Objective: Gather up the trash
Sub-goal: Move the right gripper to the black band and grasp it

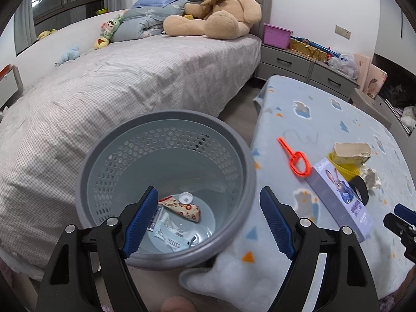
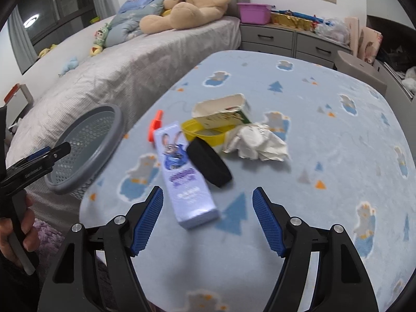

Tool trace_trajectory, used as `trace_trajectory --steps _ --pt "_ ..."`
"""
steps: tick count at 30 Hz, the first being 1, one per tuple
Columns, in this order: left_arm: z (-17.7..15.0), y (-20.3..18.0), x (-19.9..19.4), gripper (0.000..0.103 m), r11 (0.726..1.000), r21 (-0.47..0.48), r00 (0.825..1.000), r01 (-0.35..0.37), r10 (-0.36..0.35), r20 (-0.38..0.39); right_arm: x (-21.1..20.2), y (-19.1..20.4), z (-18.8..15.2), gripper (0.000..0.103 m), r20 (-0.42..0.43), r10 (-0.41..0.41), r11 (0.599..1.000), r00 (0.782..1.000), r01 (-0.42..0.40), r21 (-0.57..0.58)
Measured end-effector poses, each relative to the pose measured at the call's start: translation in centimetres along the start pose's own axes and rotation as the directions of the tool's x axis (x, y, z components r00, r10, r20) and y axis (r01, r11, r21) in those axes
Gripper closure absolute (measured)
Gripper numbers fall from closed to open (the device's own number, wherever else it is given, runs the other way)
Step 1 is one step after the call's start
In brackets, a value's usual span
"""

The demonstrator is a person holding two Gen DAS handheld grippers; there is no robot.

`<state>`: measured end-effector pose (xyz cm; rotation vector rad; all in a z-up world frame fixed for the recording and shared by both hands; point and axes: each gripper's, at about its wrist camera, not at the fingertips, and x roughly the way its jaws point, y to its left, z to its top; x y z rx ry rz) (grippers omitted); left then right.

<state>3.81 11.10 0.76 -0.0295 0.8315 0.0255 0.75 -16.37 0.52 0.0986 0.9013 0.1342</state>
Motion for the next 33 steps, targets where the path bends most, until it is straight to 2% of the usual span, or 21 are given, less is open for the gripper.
trace_trajectory --steps 5,9,18,21,23,27,29,31,33 --pt "-0.7 -2.3 -0.1 0.026 0.999 0.03 1.0 0.015 -0.015 -0.004 0.7 -1.5 0.0 0.033 -0.008 0.01 1.0 1.0 -0.01 -0.005" --pt "-1.3 -3.6 0.1 0.026 0.999 0.038 0.999 0.031 -0.03 -0.022 2.0 -1.4 0.8 0.034 -0.026 0.054 0.998 0.998 -0.055 -0.034" --pt "-1.7 -5.3 0.7 0.026 0.997 0.066 0.999 0.031 -0.028 -0.046 5.3 -1.0 3.1 0.046 -0.079 0.131 0.989 0.988 -0.136 -0.064" --pt "-1.7 -5.4 1.1 0.026 0.997 0.068 0.998 0.032 -0.028 -0.057 6.5 -1.0 3.6 0.052 -0.104 0.152 0.985 0.983 -0.159 -0.067" --pt "-1.7 -5.5 1.3 0.026 0.997 0.071 0.998 0.034 -0.03 -0.063 7.2 -0.8 3.7 0.063 -0.123 0.163 0.982 0.979 -0.173 -0.073" --pt "-1.6 -5.9 1.6 0.026 0.996 0.08 0.998 0.035 -0.03 -0.063 7.2 -0.7 3.7 0.074 -0.119 0.192 0.977 0.974 -0.201 -0.068" --pt "-1.6 -6.2 1.9 0.026 0.996 0.089 0.998 0.027 -0.021 -0.067 7.0 -0.8 3.7 0.086 -0.116 0.202 0.975 0.972 -0.211 -0.064" --pt "-1.6 -6.3 2.2 0.026 0.995 0.092 0.997 0.029 -0.022 -0.075 6.9 -0.8 3.6 0.092 -0.116 0.216 0.973 0.97 -0.223 -0.058" --pt "-1.6 -6.5 2.2 0.026 0.995 0.096 0.997 0.028 -0.021 -0.074 6.6 -0.8 3.6 0.094 -0.113 0.226 0.971 0.968 -0.233 -0.053"
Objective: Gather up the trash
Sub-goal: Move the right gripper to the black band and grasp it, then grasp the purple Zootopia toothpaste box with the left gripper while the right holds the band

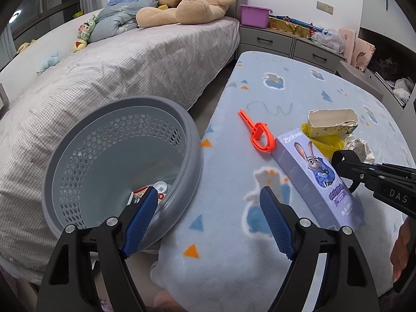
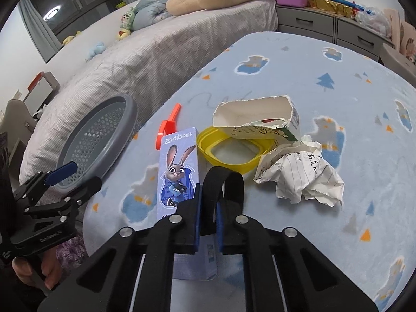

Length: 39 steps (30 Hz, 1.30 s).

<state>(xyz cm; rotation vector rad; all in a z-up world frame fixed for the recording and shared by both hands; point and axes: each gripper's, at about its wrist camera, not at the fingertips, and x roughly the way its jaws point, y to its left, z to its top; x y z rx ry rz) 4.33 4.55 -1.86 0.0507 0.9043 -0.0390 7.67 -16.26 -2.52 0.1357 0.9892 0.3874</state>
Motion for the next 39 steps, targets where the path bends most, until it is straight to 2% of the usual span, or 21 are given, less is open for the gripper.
trace_trajectory --steps 8,12,19,22,30,34,39 --pt "0.1 -2.2 -0.8 0.026 0.999 0.04 1.0 -0.009 0.009 0.023 -3.3 0.0 -0.9 0.094 0.059 0.034 0.999 0.998 -0.035 0.005" --pt "0.3 -4.7 -1.0 0.026 0.998 0.058 1.0 -0.006 0.005 0.016 -5.2 -0.8 -1.7 0.094 0.094 0.031 0.999 0.995 -0.034 0.022" --pt "1.6 -9.0 0.1 0.026 0.999 0.008 0.997 0.043 -0.043 -0.06 -8.0 -3.4 -2.4 0.094 0.149 0.016 0.997 0.989 -0.028 0.077" --pt "2.2 -10.3 0.9 0.026 0.999 0.0 0.994 0.04 -0.039 -0.098 -9.0 -4.5 -2.4 0.094 0.172 0.022 0.994 0.985 -0.04 0.099" --pt "2.8 -11.4 3.0 0.026 0.999 -0.031 0.984 -0.017 0.011 -0.178 -10.2 -5.7 -2.2 0.094 0.193 0.056 0.989 0.98 -0.08 0.121" --pt "3.1 -12.0 3.3 0.026 0.999 -0.021 0.982 -0.028 0.024 -0.186 -10.5 -5.7 -2.3 0.094 0.196 0.067 0.989 0.978 -0.091 0.12" --pt "3.2 -12.1 4.5 0.026 0.999 -0.051 0.971 -0.009 -0.003 -0.237 -10.6 -5.5 -2.3 0.094 0.198 0.068 0.989 0.978 -0.092 0.115"
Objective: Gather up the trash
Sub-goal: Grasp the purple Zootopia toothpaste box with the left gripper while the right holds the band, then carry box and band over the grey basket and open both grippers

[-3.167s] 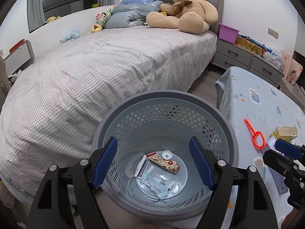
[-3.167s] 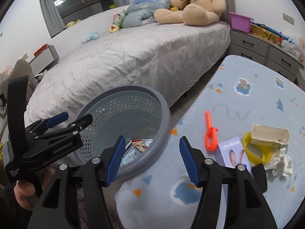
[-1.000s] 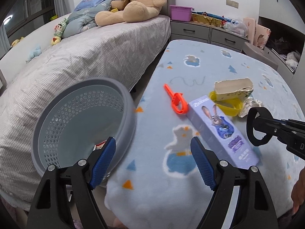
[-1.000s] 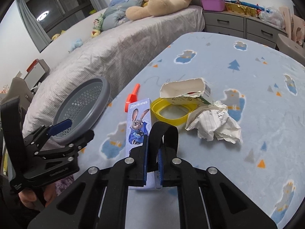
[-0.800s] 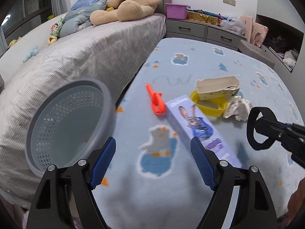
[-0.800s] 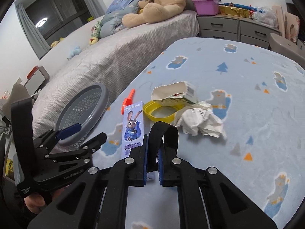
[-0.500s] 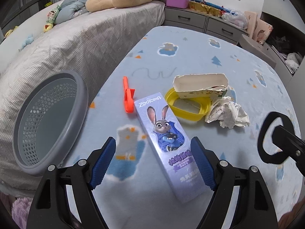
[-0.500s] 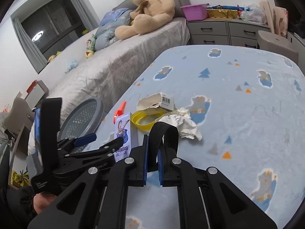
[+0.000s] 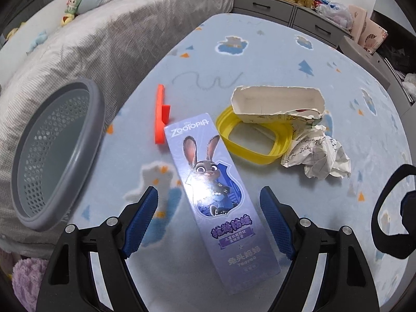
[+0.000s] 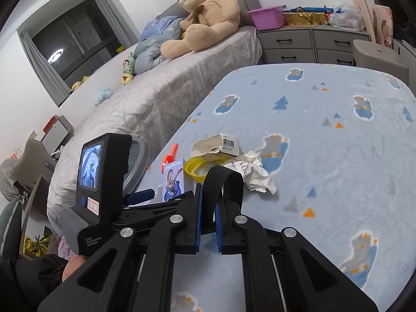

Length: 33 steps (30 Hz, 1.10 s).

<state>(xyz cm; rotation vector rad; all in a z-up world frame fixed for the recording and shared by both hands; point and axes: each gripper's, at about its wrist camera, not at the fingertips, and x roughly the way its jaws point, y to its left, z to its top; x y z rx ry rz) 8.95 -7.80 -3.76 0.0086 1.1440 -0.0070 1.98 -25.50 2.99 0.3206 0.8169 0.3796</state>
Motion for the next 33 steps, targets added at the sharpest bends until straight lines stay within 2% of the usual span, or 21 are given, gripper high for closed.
trace_trajectory --steps 2,6,7,8,10,14,23,28,33 --pt "-0.1 0.2 0.5 0.026 1.0 -0.006 1.0 -0.017 0.017 0.001 0.0 0.0 -0.1 0.094 -0.003 -0.002 1.0 1.0 0.002 -0.001" --pt "-0.6 0.4 1.5 0.026 1.0 -0.018 1.0 0.012 -0.012 -0.016 0.2 -0.1 -0.1 0.094 -0.009 -0.008 1.0 1.0 0.008 -0.002" --pt "-0.7 0.5 1.6 0.029 1.0 -0.018 1.0 0.02 -0.02 -0.015 0.3 -0.1 -0.1 0.094 -0.01 -0.01 1.0 1.0 0.01 -0.003" --pt "-0.9 0.4 1.7 0.039 0.999 -0.018 0.999 0.029 -0.029 -0.014 0.4 -0.1 0.0 0.094 -0.011 -0.012 1.0 1.0 0.012 -0.003" --pt "-1.2 0.4 1.6 0.05 0.999 -0.004 0.999 0.033 -0.033 -0.012 0.5 0.0 0.1 0.094 -0.013 -0.014 1.0 1.0 0.014 -0.005" --pt "-2.0 1.0 1.0 0.058 0.998 0.008 0.998 0.068 -0.068 0.002 1.0 0.0 0.0 0.094 -0.022 -0.019 1.0 1.0 0.019 -0.009" --pt "-4.9 3.3 -2.4 0.06 0.995 0.048 0.994 0.092 -0.095 0.054 2.2 0.8 -0.4 0.094 -0.045 -0.042 0.999 0.998 0.04 -0.037" --pt "-5.9 4.4 -5.1 0.06 0.993 0.087 0.988 0.083 -0.094 0.126 2.8 2.1 -0.7 0.094 -0.049 -0.052 0.997 0.997 0.049 -0.064" --pt "-5.6 6.5 -7.2 0.06 0.993 0.097 0.975 0.075 -0.093 0.199 3.0 4.3 -0.9 0.094 -0.042 -0.033 0.996 0.999 0.03 -0.09"
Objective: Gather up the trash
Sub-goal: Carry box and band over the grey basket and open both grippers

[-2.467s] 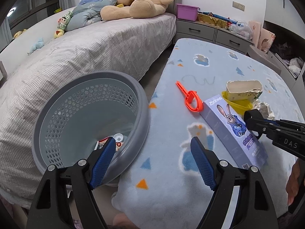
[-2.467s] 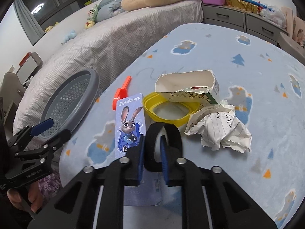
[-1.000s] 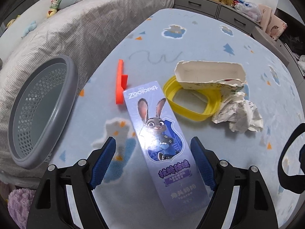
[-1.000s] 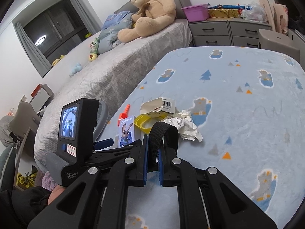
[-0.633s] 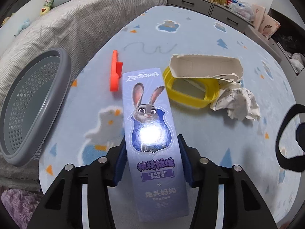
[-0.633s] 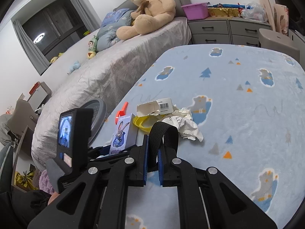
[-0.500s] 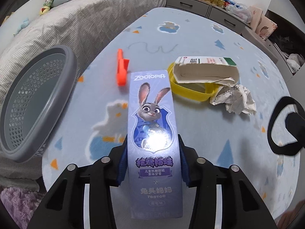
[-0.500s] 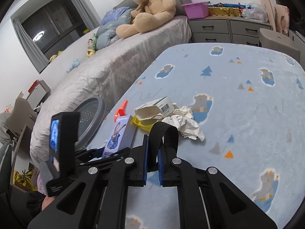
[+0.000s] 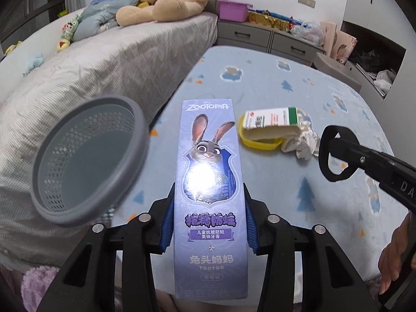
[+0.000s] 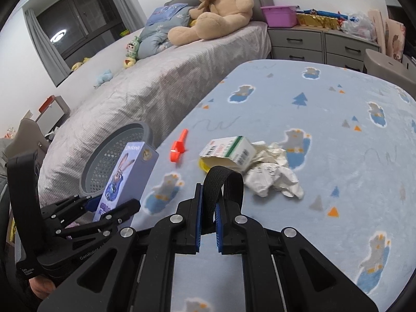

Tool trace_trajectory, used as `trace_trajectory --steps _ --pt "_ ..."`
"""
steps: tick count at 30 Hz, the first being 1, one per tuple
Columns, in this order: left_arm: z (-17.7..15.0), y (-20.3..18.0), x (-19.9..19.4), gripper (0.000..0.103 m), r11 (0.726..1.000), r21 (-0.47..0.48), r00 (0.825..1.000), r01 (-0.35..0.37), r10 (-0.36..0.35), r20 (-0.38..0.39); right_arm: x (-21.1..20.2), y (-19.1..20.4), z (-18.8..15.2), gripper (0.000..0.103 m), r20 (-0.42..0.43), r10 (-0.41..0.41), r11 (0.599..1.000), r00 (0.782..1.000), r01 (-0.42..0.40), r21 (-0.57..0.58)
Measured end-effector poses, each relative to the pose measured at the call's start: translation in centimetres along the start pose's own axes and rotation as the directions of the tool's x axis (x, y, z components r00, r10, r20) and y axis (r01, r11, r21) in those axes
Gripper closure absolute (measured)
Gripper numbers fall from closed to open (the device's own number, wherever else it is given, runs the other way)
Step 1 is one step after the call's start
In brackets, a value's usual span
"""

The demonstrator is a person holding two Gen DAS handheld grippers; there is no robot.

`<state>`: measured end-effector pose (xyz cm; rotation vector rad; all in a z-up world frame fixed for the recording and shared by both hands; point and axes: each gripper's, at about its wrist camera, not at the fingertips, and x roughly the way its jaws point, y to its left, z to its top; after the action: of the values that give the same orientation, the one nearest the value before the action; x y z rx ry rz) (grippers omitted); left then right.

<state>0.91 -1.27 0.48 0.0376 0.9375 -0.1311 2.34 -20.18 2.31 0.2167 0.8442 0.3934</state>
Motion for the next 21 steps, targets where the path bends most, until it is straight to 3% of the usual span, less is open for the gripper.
trace_trajectory --steps 11,21 --pt "2.2 9.4 -1.8 0.06 0.996 -0.057 0.994 -0.067 0.071 0.082 2.2 6.6 2.0 0.094 0.017 0.017 0.996 1.0 -0.015 -0.085" --pt "3.5 18.5 -0.9 0.06 0.977 -0.135 0.98 -0.167 0.179 0.088 8.9 13.9 5.1 0.094 -0.006 0.103 0.985 0.995 -0.103 -0.138"
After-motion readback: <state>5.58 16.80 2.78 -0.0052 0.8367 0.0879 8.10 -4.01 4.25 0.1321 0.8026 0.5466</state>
